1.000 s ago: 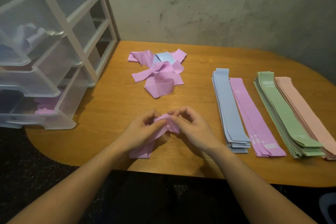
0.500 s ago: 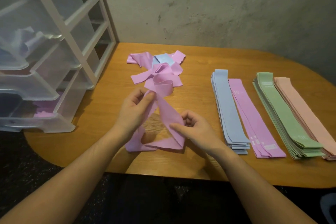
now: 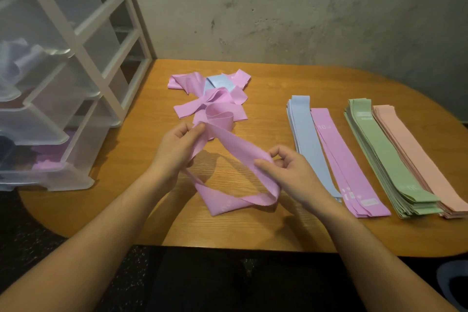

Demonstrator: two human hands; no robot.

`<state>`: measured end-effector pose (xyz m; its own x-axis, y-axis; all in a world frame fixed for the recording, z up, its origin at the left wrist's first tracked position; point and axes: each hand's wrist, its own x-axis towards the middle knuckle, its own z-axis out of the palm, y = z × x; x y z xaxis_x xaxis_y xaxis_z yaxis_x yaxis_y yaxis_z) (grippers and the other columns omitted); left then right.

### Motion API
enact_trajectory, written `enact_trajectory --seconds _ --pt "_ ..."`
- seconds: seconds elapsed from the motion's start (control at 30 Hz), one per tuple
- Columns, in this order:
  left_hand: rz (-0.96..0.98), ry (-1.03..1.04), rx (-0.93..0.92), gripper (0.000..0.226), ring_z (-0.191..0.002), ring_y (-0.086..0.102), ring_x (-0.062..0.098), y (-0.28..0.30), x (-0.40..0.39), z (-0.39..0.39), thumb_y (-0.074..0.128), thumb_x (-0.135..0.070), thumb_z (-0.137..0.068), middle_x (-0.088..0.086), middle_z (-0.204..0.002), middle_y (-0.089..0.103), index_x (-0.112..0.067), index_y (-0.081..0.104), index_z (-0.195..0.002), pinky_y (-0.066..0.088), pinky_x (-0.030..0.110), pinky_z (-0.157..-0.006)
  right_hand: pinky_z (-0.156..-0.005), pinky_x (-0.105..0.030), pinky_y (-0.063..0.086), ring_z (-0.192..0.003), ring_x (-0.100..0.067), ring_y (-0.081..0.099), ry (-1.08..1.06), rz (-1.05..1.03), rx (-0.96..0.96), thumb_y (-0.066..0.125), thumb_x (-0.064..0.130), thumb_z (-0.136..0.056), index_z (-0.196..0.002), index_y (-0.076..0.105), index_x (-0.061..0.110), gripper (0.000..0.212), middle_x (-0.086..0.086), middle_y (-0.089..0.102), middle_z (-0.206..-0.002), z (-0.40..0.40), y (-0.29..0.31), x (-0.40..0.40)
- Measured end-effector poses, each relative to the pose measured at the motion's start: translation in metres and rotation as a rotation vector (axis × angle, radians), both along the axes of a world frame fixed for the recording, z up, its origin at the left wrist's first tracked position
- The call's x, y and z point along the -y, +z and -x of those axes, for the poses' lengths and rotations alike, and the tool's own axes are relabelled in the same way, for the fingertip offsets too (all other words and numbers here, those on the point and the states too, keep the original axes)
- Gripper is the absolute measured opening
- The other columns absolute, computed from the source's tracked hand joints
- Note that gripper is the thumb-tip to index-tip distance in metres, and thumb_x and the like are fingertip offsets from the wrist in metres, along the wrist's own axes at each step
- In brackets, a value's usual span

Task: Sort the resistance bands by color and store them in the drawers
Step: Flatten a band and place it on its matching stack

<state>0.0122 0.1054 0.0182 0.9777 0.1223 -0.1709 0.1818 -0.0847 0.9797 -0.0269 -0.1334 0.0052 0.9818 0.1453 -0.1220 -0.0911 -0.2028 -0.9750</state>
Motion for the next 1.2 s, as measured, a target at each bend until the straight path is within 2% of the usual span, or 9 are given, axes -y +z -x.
enact_trajectory --seconds 0.17,0.3,0.4,0.47,0.57,0.73,0.87,1.03,1.2 --pt "-0.01 -0.116 -0.104 0.036 -0.042 0.05 0.017 0.001 -0.001 0.008 0.062 -0.046 -0.095 0.003 -0.054 0.053 -0.014 0.058 -0.079 0.036 0.023 -0.046 -0.04 -0.024 0.045 -0.039 -0.018 0.049 -0.046 -0.213 -0.098 0.069 0.033 -0.086 -0.09 0.055 0.003 0.034 -0.012 0.057 -0.064 0.002 0.012 0.004" --pt "0.009 -0.201 -0.212 0.043 -0.08 0.07 0.007 0.001 -0.006 0.011 0.049 -0.061 -0.098 -0.011 -0.087 0.075 -0.025 0.072 -0.103 0.05 0.027 -0.076 -0.042 -0.021 0.038 -0.044 -0.012 0.044 0.045 -0.557 -0.244 0.072 0.033 -0.087 -0.098 0.061 0.007 0.03 -0.008 0.048 -0.067 0.002 0.013 0.015" --pt "0.002 -0.23 -0.26 0.035 -0.057 0.06 -0.002 0.004 -0.005 0.014 0.042 -0.06 -0.099 -0.019 -0.065 0.065 -0.032 0.063 -0.095 0.043 0.023 -0.063 -0.048 -0.022 0.039 -0.053 -0.011 0.044 0.08 -0.758 -0.316 0.086 0.03 -0.068 -0.114 0.062 0.01 0.056 -0.003 0.049 -0.069 0.0 0.011 0.024" --pt "-0.034 -0.282 -0.258 0.035 -0.051 0.057 0.002 0.006 -0.007 0.019 0.045 -0.057 -0.1 -0.015 -0.061 0.063 -0.03 0.066 -0.093 0.04 0.023 -0.056 -0.048 -0.021 0.042 -0.054 -0.011 0.044 0.088 -0.78 -0.298 0.086 0.025 -0.064 -0.11 0.066 0.014 0.052 0.001 0.05 -0.068 -0.001 0.012 0.026" --pt "0.024 -0.258 -0.254 0.033 -0.063 0.06 0.018 0.003 -0.016 0.02 0.057 -0.045 -0.098 0.004 -0.076 0.067 -0.018 0.07 -0.082 0.038 0.029 -0.057 -0.044 -0.022 0.044 -0.055 -0.01 0.047 0.054 -0.751 -0.276 0.075 0.018 -0.071 -0.102 0.066 0.018 0.033 0.002 0.054 -0.072 -0.002 0.016 0.026" --pt "0.219 -0.172 -0.293 0.014 -0.066 0.063 0.014 -0.005 -0.031 0.018 0.067 -0.028 -0.092 0.001 -0.079 0.065 -0.02 0.066 -0.079 0.048 0.027 -0.056 -0.041 -0.026 0.046 -0.066 -0.015 0.061 -0.119 -0.437 -0.187 0.065 0.003 -0.091 -0.106 0.064 0.01 0.016 -0.007 0.066 -0.087 -0.002 0.015 0.027" --pt "0.277 -0.295 -0.297 0.012 -0.066 0.057 0.015 -0.006 -0.043 0.018 0.065 -0.007 -0.08 0.005 -0.077 0.059 -0.015 0.056 -0.08 0.049 0.025 -0.054 -0.066 -0.034 0.054 -0.084 -0.02 0.064 -0.366 -0.199 0.025 0.065 0.002 -0.092 -0.087 0.069 0.023 0.022 -0.005 0.068 -0.093 -0.008 0.002 0.027" --pt "-0.01 -0.198 -0.11 0.016 -0.063 0.059 0.015 -0.011 -0.038 0.019 0.067 0.002 -0.083 0.006 -0.083 0.064 -0.006 0.06 -0.096 0.05 0.029 -0.058 -0.072 -0.029 0.049 -0.08 -0.005 0.06 -0.525 -0.049 0.212 0.062 0.004 -0.091 -0.095 0.064 0.031 0.027 0.008 0.063 -0.086 -0.009 0.002 0.024" --pt "-0.159 0.06 0.166 0.01 -0.058 0.051 -0.002 -0.023 -0.017 0.025 0.057 0.002 -0.093 -0.012 -0.074 0.058 -0.008 0.057 -0.096 0.043 0.018 -0.054 -0.064 -0.03 0.047 -0.078 -0.012 0.061 -0.516 -0.06 0.288 0.059 0.019 -0.093 -0.104 0.061 0.039 0.022 -0.004 0.067 -0.091 -0.002 0.002 0.012"
